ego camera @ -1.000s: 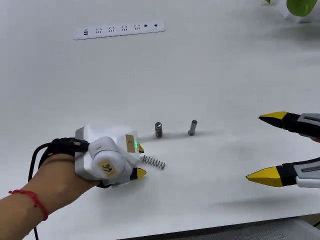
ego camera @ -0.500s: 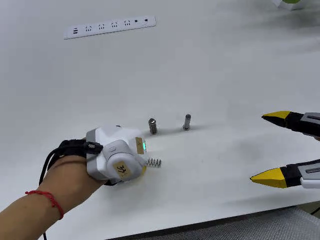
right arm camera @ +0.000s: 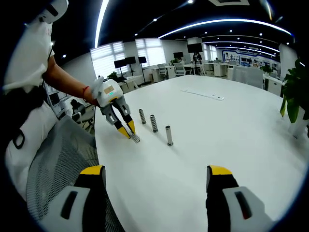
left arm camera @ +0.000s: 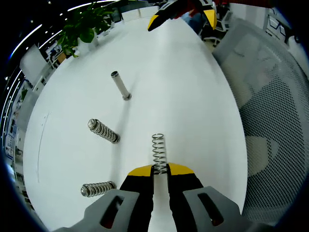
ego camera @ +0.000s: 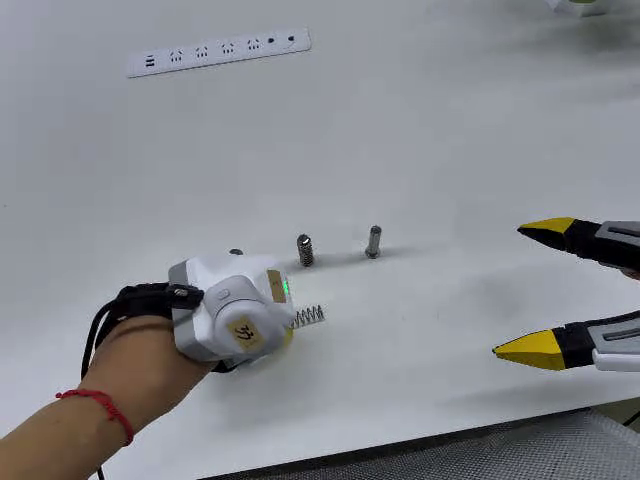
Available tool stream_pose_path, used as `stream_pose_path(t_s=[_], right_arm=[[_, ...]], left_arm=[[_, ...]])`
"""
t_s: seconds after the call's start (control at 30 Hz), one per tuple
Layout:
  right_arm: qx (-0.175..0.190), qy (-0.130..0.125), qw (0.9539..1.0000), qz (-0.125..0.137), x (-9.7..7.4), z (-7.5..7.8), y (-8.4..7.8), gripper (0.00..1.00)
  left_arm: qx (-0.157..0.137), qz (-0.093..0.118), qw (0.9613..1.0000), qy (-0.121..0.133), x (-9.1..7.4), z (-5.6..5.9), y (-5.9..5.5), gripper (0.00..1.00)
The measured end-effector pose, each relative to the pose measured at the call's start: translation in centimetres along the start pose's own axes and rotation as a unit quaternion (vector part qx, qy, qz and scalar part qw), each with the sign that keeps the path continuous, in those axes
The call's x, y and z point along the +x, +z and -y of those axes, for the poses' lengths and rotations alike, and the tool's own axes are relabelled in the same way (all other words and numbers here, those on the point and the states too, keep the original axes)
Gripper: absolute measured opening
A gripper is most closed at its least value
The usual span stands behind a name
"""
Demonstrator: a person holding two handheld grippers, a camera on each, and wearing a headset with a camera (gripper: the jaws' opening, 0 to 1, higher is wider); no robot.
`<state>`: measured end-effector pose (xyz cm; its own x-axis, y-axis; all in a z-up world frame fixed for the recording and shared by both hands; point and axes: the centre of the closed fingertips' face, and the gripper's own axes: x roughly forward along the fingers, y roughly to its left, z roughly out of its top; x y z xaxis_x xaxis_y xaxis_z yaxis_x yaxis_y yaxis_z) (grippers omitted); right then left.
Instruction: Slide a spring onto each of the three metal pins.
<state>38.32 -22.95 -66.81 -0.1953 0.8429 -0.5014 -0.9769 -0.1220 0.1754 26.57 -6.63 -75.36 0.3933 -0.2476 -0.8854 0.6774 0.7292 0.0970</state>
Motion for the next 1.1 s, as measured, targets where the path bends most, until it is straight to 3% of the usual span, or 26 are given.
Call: stream_pose_path(t_s=[0.33, 0.5, 0.6, 0.67, 0.9, 1.0, 1.1], right_arm=[[0.002, 0.005, 1.0, -0.002, 0.9, -1.2, 0.5, 0.85], [0.0, 0.013, 0.9999, -0.001, 1.3, -1.6, 1.1, 0.84], [-0.002, 0.018, 0.9998, 0.007, 1.5, -1.9, 2.0, 0.84], [-0.002, 0.021, 0.9997, 0.01, 1.6, -2.1, 2.5, 0.83], [0.018, 0.036, 0.9984, 0.038, 2.6, -3.8, 5.7, 0.76], [0.051, 0.037, 0.9958, 0.066, 3.2, -4.3, 7.5, 0.68], [0.096, 0.036, 0.9896, 0.101, 4.0, -4.9, 9.5, 0.58]], left_arm=[[-0.029, 0.023, 0.9993, -0.006, -0.4, 0.8, 0.5, 0.1], [-0.059, 0.063, 0.9962, -0.004, -1.5, 1.1, 1.8, 0.1], [-0.089, 0.105, 0.9905, -0.001, -2.6, 1.2, 3.3, 0.1], [-0.095, 0.119, 0.9883, 0.004, -3.3, 1.0, 3.8, 0.1], [-0.132, 0.192, 0.9723, 0.016, -6.2, 0.8, 6.5, 0.1], [-0.149, 0.227, 0.9622, 0.02, -7.4, 0.8, 7.9, 0.1], [-0.166, 0.261, 0.9506, 0.025, -8.6, 0.6, 9.3, 0.1]])
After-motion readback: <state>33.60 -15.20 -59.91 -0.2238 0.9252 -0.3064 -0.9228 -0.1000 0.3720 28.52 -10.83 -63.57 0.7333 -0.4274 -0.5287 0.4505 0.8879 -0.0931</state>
